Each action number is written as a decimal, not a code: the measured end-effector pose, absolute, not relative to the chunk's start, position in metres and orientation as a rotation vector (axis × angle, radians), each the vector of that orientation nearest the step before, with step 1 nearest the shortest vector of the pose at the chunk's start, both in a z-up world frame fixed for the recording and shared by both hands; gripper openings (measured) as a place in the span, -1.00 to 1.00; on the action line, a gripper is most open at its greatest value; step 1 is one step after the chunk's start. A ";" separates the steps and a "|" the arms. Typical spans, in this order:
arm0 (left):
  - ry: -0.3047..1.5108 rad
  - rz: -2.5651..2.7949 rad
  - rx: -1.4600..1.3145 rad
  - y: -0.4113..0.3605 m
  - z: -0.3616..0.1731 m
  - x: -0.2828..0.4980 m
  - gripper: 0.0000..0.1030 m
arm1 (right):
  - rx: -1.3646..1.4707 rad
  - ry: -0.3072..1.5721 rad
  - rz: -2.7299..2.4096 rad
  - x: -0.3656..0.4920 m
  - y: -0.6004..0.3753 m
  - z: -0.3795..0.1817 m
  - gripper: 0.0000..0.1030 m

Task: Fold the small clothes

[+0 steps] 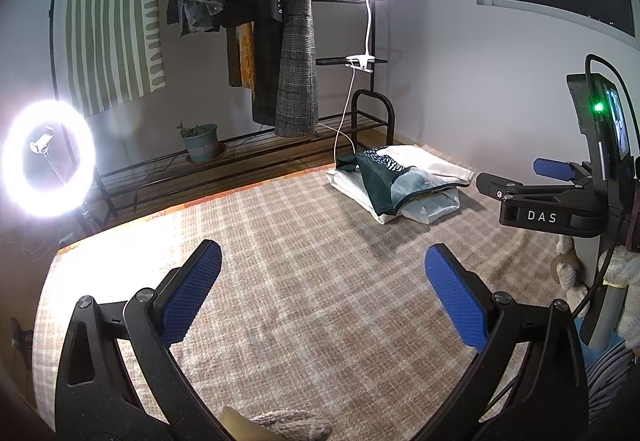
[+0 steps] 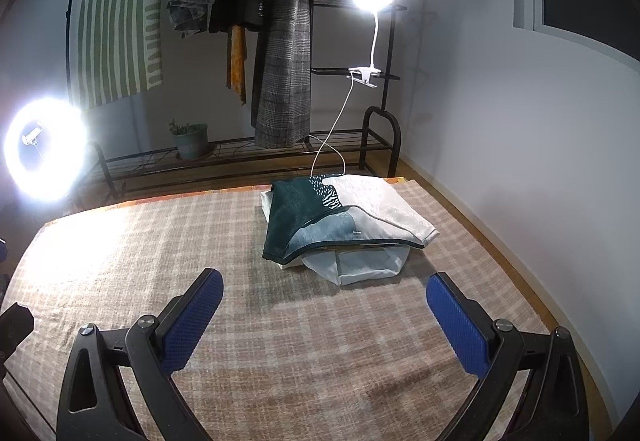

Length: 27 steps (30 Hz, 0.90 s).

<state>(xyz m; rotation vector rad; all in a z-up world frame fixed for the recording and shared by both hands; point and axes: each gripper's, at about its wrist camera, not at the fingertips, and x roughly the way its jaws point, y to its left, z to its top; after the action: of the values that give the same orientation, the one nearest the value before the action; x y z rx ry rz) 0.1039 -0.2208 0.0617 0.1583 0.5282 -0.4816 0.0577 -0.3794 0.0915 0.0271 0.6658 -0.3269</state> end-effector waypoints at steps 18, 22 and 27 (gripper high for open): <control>0.528 -0.480 0.157 -0.222 0.063 0.102 1.00 | 0.023 0.671 -0.310 0.062 -0.382 0.090 0.99; 0.528 -0.479 0.158 -0.223 0.063 0.102 1.00 | 0.023 0.670 -0.308 0.062 -0.382 0.090 0.99; 0.528 -0.476 0.153 -0.223 0.062 0.102 1.00 | 0.023 0.670 -0.307 0.062 -0.381 0.090 0.99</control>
<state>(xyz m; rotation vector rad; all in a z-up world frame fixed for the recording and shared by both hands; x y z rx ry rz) 0.1021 -0.2229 0.0625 0.1530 0.5282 -0.4760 0.0622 -0.3810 0.0902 0.0234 0.6700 -0.3072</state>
